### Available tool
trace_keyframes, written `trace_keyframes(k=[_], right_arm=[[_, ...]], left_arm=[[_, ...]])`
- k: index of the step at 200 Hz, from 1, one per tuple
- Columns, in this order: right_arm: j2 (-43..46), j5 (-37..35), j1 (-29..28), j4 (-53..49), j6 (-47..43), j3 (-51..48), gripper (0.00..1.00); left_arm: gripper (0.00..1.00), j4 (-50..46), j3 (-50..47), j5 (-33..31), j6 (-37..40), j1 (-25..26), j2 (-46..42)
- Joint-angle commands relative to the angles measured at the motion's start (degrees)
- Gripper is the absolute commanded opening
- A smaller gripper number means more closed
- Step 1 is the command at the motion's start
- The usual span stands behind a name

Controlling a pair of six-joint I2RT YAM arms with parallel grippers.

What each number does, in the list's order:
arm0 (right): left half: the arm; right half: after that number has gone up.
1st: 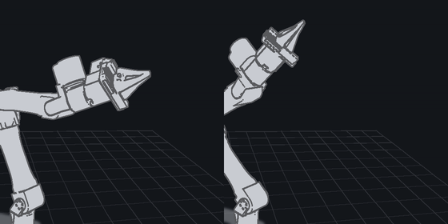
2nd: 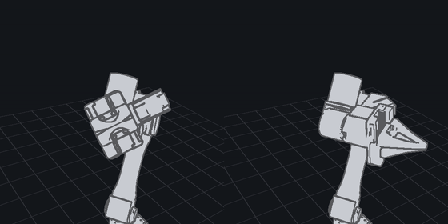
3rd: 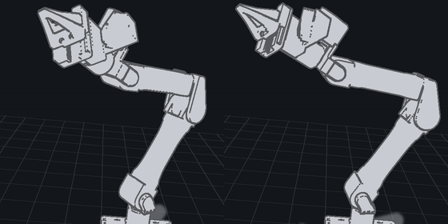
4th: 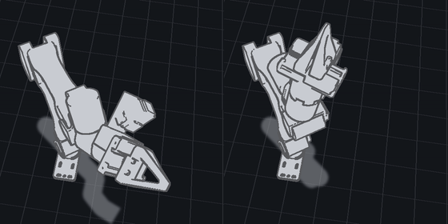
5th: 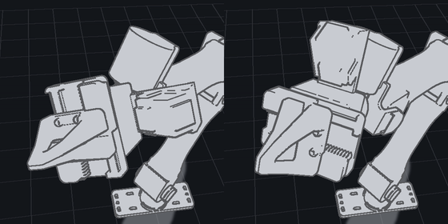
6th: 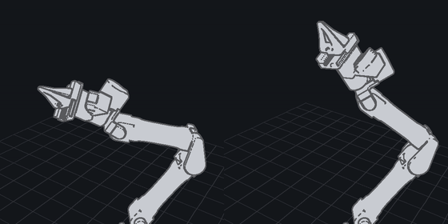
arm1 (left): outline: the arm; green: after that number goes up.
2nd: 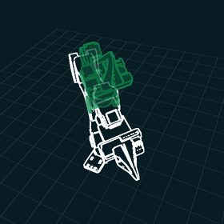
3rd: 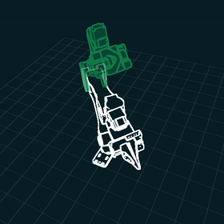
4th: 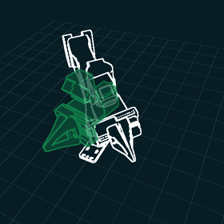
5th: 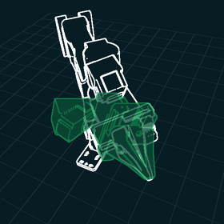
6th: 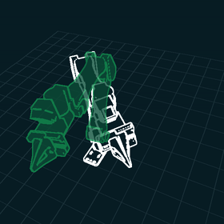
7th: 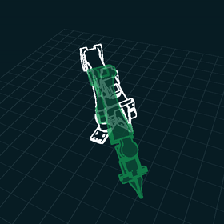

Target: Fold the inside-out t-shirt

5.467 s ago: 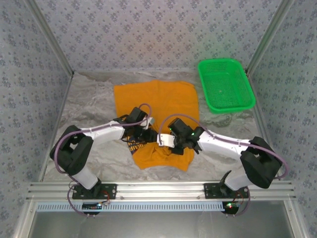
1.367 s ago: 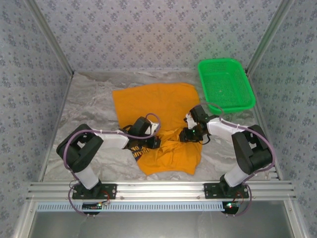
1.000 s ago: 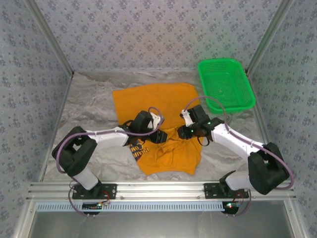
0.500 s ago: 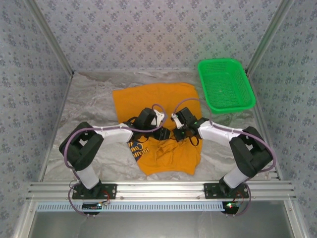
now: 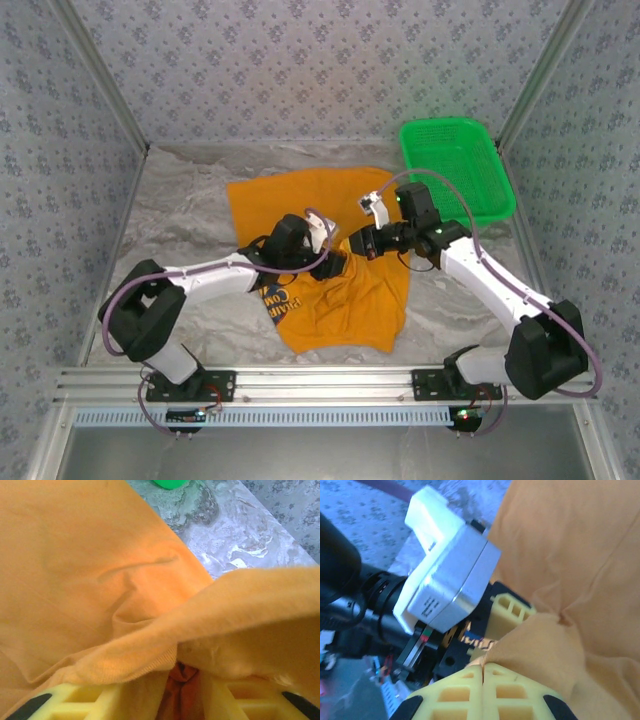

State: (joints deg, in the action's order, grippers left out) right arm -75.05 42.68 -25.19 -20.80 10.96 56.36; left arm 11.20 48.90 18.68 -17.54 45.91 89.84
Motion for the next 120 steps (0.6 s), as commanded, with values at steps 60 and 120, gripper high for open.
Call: trace_keyframes(k=[60, 120], right_arm=[[0.69, 8.44, 5.92, -5.29, -3.67, -2.68, 0.00], [0.15, 16.29, 6.94, -1.12, -3.06, -3.98, 0.00]], left_arm=[[0.00, 1.44, -6.78, -4.77, 5.59, 0.50, -8.39], [0.33, 2.36, -9.35, -1.88, 16.58, 1.55, -15.42]])
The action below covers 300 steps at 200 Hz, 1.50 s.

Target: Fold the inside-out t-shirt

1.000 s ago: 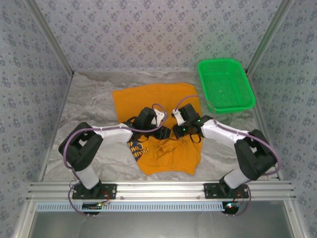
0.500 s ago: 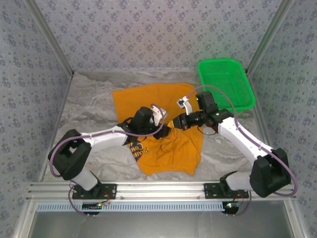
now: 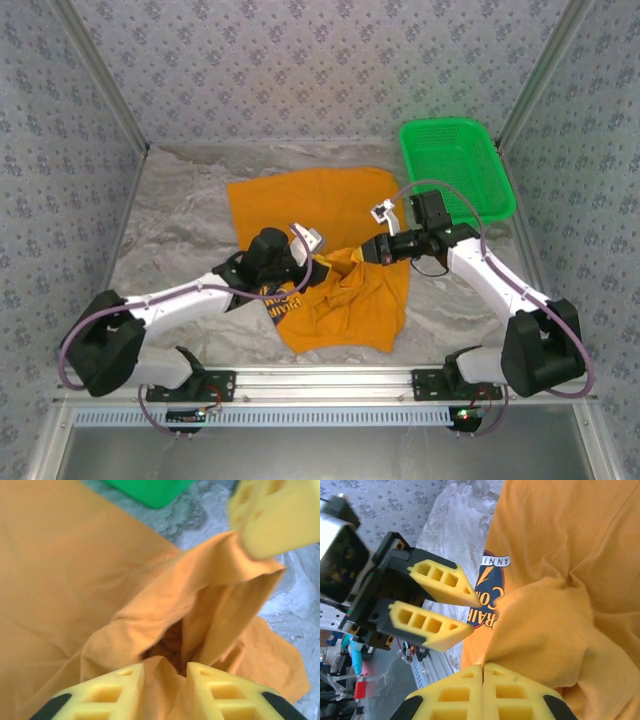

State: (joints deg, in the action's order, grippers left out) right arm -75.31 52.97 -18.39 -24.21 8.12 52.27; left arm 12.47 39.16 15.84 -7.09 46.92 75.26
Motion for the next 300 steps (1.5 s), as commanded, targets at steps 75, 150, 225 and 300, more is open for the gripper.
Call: trace_keyframes(k=[75, 150, 225, 300], right_arm=[[2.10, 10.97, -2.22, 3.20, -2.59, 0.77, 0.00], [-2.84, -36.91, -1.09, -1.22, -1.32, -3.45, 0.14], [15.35, -41.68, -7.97, 15.29, -14.38, -18.29, 0.39], [29.07, -40.17, -19.11, 26.60, -48.64, -28.01, 0.51]], left_arm=[[0.39, 0.33, 6.01, -2.64, 11.91, 1.17, 5.23], [0.00, -5.55, 7.42, 21.08, 8.72, -4.64, 1.92], [0.00, 6.56, 9.80, 36.54, -20.32, -6.01, 18.38], [0.00, -6.10, 14.54, 42.06, -23.93, -7.93, 18.28]])
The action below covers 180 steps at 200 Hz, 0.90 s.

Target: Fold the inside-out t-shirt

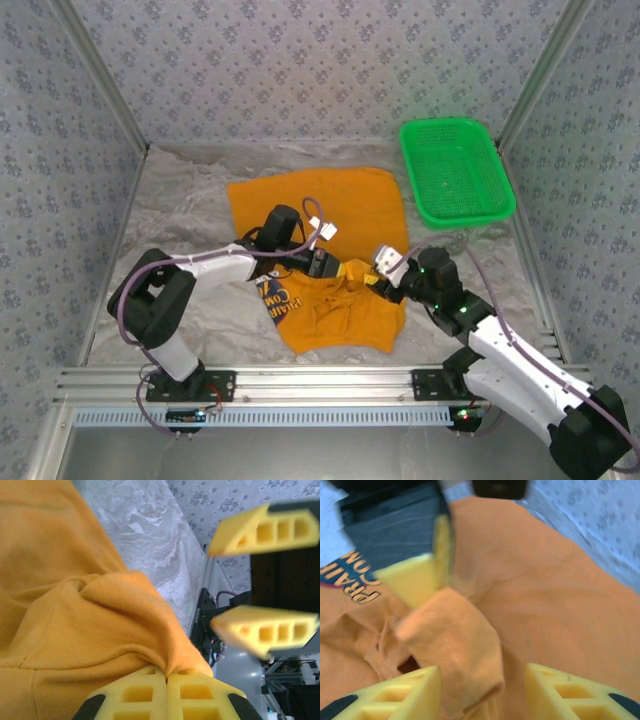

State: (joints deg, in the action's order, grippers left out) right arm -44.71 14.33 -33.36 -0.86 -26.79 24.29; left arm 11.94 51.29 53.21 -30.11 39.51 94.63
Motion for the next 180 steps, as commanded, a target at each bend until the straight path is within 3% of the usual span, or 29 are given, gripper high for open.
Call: trace_keyframes(k=[1, 20, 43, 54, 66, 74, 82, 98, 117, 143, 166, 180], right_arm=[[-1.70, -2.00, -4.33, 3.38, -14.17, -0.03, 0.51], [-5.90, -8.88, -9.96, 3.76, -21.05, 1.85, 0.52], [-9.37, -14.07, -11.55, 8.02, -23.65, 2.10, 0.47], [-9.86, -14.30, -11.80, 9.64, -24.08, 2.11, 0.36], [-9.92, -14.89, -12.13, 11.33, -23.88, 1.86, 0.14], [-9.55, -14.84, -12.16, 12.46, -23.29, 1.62, 0.06], [-9.08, -13.60, -12.00, 12.83, -22.09, 1.56, 0.00], [-8.52, -8.19, -10.67, 10.49, -17.74, 2.98, 0.00], [-9.26, -3.48, -10.02, 9.31, -11.64, 4.95, 0.00], [-11.74, 0.25, -9.79, 9.93, -3.81, 7.57, 0.00], [-14.34, 1.28, -9.57, 9.05, 2.07, 10.49, 0.00], [-15.76, 3.46, -9.44, 8.42, 3.57, 11.75, 0.01]], left_arm=[[0.00, -5.73, 2.41, 4.79, -0.83, -0.50, -1.10], [0.00, -9.37, 3.10, 6.05, 1.21, -0.62, -1.33], [0.00, -11.88, 3.90, 7.23, 3.04, -0.70, -1.03], [0.02, -11.93, 4.07, 7.34, 3.03, -0.66, -0.84], [0.04, -12.27, 4.42, 7.26, 3.26, -0.76, -0.58], [0.08, -12.41, 4.52, 7.07, 3.60, -0.80, -0.46], [0.13, -12.32, 4.50, 6.80, 3.87, -1.00, -0.35], [0.31, -10.69, 3.42, 4.14, 4.08, -1.85, -1.69], [0.38, -8.62, 0.80, -1.59, 6.90, -2.72, -6.60], [0.42, -6.24, -5.67, -14.42, 14.91, -2.52, -17.46], [0.56, -5.02, -12.24, -26.35, 22.86, 0.52, -26.95], [0.58, -5.10, -14.26, -31.57, 27.77, 3.34, -29.99]])
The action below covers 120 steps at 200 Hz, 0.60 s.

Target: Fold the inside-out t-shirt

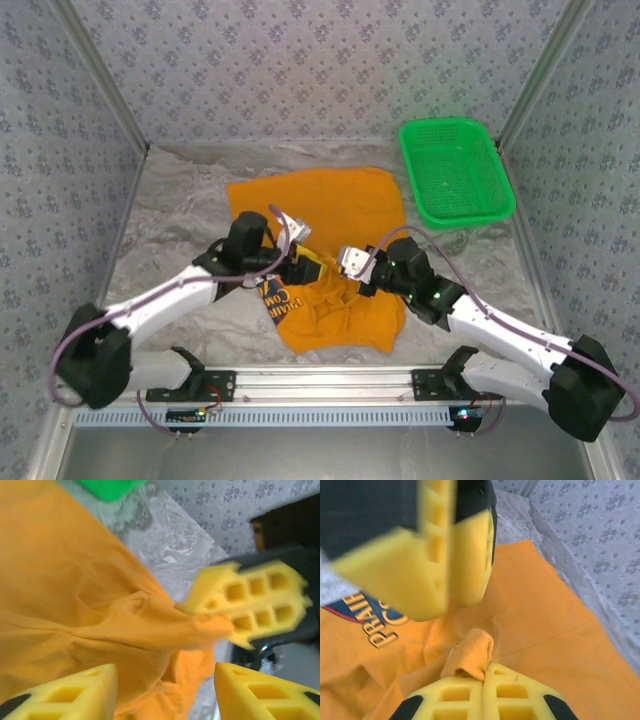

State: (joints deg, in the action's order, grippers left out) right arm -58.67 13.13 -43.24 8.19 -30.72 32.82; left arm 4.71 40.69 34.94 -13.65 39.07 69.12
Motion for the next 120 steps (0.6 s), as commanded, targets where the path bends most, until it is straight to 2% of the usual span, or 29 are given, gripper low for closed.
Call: trace_keyframes(k=[1, 13, 30, 45, 58, 81, 120], right_arm=[[-1.84, 4.73, 0.44, -0.58, 7.56, 3.26, 0.01], [-3.08, 4.89, 0.53, 0.28, 9.38, 3.53, 0.07], [-5.13, 4.51, 1.06, 0.74, 11.16, 3.66, 0.29], [-5.88, 0.08, 1.70, -0.02, 13.68, 3.19, 0.40], [-5.62, -4.87, 2.51, -0.28, 16.47, 2.06, 0.41], [-4.55, -7.33, 3.81, 0.97, 21.34, 0.43, 0.43], [-4.04, -3.50, 4.74, 1.98, 23.34, 0.23, 0.46]], left_arm=[[0.58, 2.14, -3.72, -13.57, 11.38, 3.93, -4.59], [0.58, 2.15, -4.45, -14.48, 12.45, 4.59, -5.22], [0.59, 2.31, -4.91, -15.79, 11.61, 4.58, -4.82], [0.58, 3.23, -4.87, -16.95, 9.95, 4.53, -3.20], [0.59, 5.19, -4.50, -16.92, 7.78, 4.84, -0.93], [0.58, 7.67, -3.20, -16.92, 6.00, 6.63, 3.34], [0.59, 9.21, -1.06, -18.30, 5.65, 9.18, 7.69]])
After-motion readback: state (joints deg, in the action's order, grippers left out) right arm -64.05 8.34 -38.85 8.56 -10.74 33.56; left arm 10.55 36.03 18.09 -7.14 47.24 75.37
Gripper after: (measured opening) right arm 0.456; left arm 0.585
